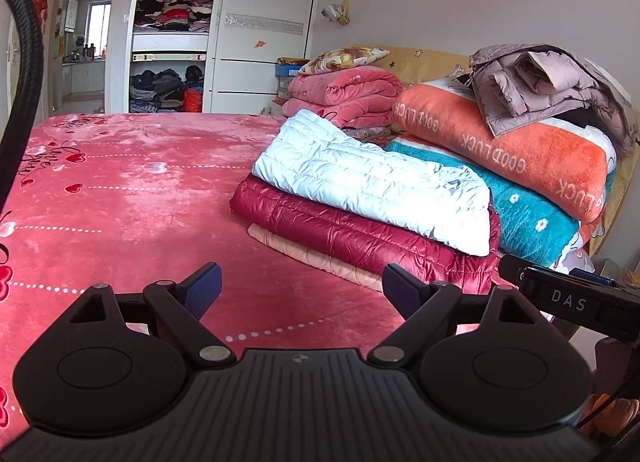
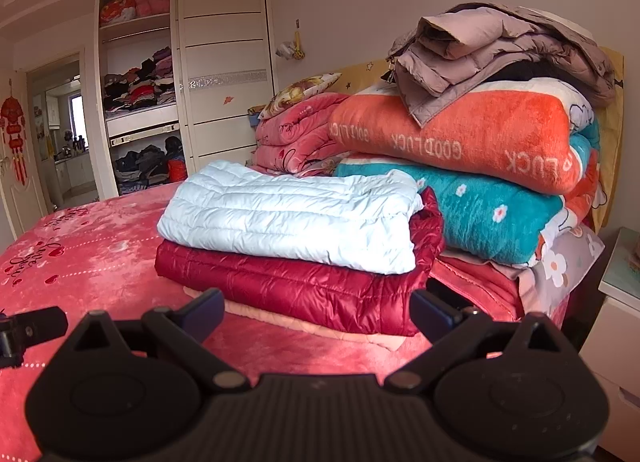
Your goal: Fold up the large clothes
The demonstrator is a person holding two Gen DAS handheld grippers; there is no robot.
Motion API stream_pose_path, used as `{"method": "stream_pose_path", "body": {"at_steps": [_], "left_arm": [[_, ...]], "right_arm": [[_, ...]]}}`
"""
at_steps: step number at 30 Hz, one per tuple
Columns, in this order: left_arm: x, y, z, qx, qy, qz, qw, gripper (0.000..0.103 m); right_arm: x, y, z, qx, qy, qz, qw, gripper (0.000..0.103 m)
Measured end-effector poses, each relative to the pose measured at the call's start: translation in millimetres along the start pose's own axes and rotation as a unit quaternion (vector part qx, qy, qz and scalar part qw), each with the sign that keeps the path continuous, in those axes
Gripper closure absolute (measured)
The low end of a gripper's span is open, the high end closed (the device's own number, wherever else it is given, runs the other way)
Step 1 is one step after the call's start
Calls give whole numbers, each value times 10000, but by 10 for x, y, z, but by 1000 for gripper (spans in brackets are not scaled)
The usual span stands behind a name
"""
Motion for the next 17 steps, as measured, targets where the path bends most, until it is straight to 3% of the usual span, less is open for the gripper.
{"method": "stream_pose_path", "body": {"at_steps": [12,17], "left_arm": [[-91,94,-231,-154,221,245,9993,0],[-171,242,-432,77,361,314,9988,0]], "right_arm": [[-95,30,-126,57,114,46,9999,4],[-229,143,-290,232,302,135,9992,4]]}}
Point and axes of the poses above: each gripper's, at about its wrist camera, not at the fingertips, and z roughly against the way its jaws point, y to its left, x to its top, the point moved 5 cm from there along -z, roughly the way its jaws point, and after that the axes turned 6 degrees about -x, right-handed, at the moved point
